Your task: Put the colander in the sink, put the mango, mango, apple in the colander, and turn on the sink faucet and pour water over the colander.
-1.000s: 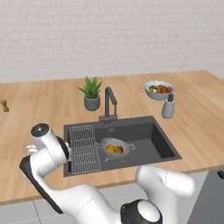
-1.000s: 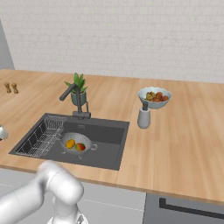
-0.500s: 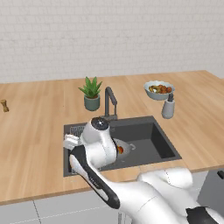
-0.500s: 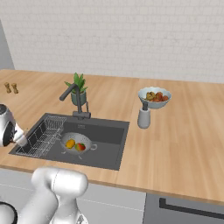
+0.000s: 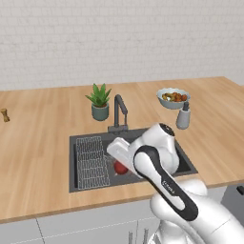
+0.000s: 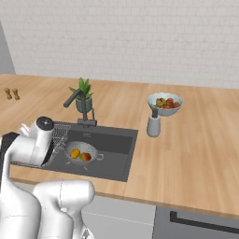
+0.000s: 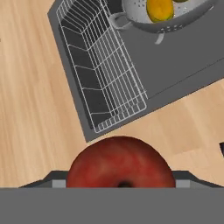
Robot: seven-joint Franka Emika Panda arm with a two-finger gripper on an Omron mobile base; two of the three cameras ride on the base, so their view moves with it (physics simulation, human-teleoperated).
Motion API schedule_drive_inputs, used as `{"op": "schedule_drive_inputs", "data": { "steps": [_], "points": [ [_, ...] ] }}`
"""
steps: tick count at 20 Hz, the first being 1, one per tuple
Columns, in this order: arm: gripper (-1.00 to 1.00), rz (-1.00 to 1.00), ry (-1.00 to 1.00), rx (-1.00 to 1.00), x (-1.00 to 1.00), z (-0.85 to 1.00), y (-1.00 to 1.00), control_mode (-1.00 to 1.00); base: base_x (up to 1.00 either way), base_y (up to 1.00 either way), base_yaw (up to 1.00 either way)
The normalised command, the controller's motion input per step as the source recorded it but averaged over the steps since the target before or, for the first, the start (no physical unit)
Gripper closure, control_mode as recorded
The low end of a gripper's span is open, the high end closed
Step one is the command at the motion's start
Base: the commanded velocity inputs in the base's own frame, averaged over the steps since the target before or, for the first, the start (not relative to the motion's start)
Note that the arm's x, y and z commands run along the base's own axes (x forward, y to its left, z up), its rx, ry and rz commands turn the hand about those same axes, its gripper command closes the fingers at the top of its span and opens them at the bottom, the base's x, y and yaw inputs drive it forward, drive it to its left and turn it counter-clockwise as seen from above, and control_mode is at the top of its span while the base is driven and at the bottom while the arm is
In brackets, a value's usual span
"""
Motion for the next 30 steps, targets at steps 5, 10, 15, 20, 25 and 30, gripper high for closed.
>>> {"op": "schedule_drive_inputs", "data": {
  "steps": [5,10,15,20,25,30],
  "points": [
    [1.0,0.0,0.22,0.19,0.01,0.0,-1.0,-1.0,0.0,0.0,0.0],
    [1.0,-0.05,0.14,0.08,0.43,-0.1,-1.0,-1.0,0.0,0.0,0.0],
    [1.0,-0.05,-0.02,0.06,0.55,-0.27,-0.92,-1.0,0.0,0.0,0.0],
    [1.0,-0.01,-0.01,0.06,0.75,-0.28,-0.67,-1.0,0.0,0.0,0.0],
    [1.0,0.0,0.02,0.04,0.92,-0.12,-0.3,-1.0,0.0,0.0,0.0],
    [1.0,0.01,0.13,0.02,0.75,0.0,-0.09,-1.0,0.0,0.0,0.0]
  ]
}}
